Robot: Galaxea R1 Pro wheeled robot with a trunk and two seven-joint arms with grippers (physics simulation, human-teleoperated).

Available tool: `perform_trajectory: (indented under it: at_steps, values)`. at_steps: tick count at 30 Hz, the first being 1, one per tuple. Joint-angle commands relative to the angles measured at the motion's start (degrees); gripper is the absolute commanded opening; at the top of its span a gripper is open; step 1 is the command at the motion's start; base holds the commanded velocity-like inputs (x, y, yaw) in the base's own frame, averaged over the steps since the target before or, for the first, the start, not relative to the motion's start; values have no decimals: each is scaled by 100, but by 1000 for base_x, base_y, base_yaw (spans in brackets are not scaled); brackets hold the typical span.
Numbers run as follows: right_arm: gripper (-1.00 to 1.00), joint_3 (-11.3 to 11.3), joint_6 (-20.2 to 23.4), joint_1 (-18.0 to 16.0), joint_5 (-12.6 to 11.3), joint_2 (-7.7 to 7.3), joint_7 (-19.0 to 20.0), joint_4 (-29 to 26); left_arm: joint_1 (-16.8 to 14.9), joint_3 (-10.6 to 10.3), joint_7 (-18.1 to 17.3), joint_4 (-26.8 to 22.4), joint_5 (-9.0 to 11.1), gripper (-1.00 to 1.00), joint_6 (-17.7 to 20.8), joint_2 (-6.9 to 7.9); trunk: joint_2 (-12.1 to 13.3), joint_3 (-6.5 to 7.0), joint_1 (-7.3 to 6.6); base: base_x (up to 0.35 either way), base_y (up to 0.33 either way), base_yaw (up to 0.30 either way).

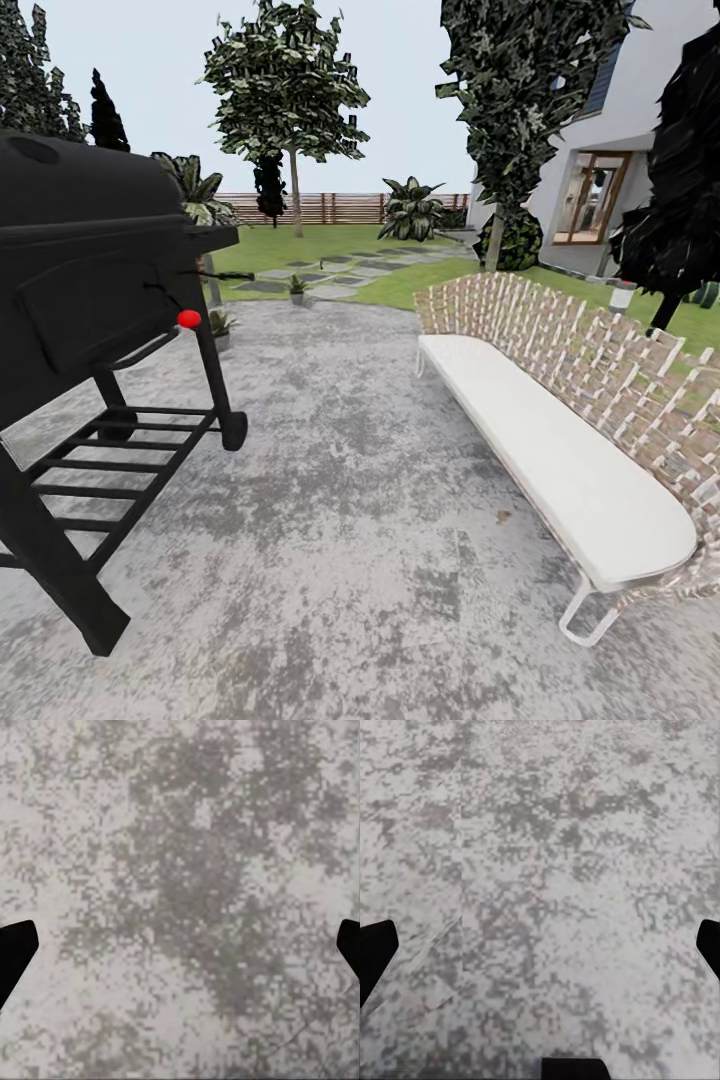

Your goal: Pick up the pesticide atomizer in the garden and spray insectifuge to fully cover both potted plants in the garden.

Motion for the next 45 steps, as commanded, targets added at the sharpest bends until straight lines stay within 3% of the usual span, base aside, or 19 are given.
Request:
perform_trajectory:
  at_steps: [1, 45]
  values:
    - [100, -2, -15, -3, 11, -1, -2, 4, -3, 11, -3, 5, 19, 100, -18, -1, -2, -5, 3, 339, 0, 0]
    - [100, -2, -15, -3, 10, -2, -2, 4, -3, 6, -3, 5, 17, 100, -18, -5, -2, -5, 3, 339, 0, 0]
